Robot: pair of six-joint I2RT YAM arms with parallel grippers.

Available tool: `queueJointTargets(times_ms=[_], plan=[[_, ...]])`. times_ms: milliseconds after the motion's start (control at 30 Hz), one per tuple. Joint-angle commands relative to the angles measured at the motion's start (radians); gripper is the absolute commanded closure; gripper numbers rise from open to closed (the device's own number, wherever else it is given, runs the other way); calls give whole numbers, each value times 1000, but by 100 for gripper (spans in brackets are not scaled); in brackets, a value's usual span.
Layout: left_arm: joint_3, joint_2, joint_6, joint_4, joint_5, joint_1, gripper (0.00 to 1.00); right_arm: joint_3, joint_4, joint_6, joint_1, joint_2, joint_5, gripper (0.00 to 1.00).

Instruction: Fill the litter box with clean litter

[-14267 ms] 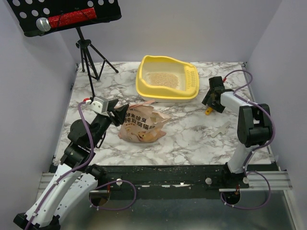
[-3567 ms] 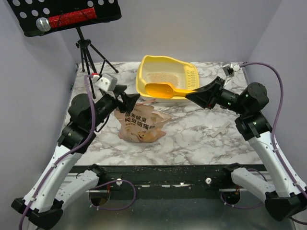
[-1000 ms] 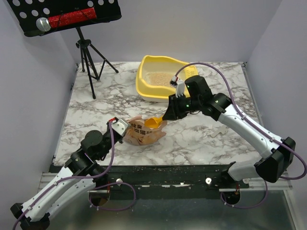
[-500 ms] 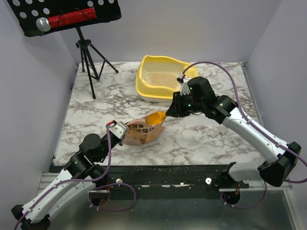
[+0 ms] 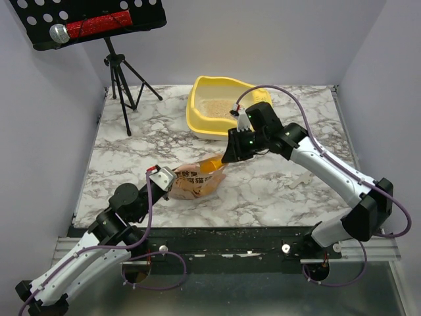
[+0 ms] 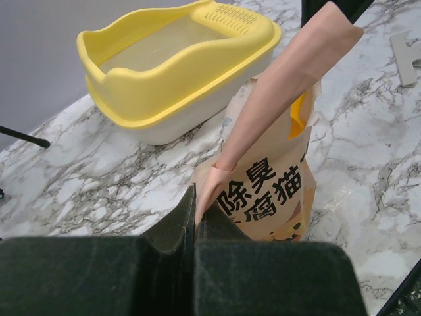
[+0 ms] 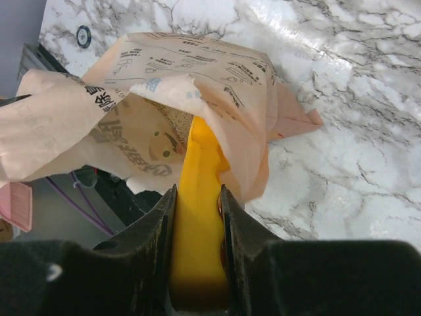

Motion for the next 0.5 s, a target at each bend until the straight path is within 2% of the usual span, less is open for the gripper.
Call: queueJointTargets(times_ms=[0,267,333,467], plan=[[33,-4,-28,157,20,-19,100,-53,-24,-34,-12,95,-59,99],[41,73,-38,153,22,-32,100,-162,163,30,-13,186,-226,99],[39,85,-40,153,25,-32,100,-217,244,70,-13,186,-283,99],[42,116,-40,144,35,-37,100,-373,510,188,-13,196,-412,99]])
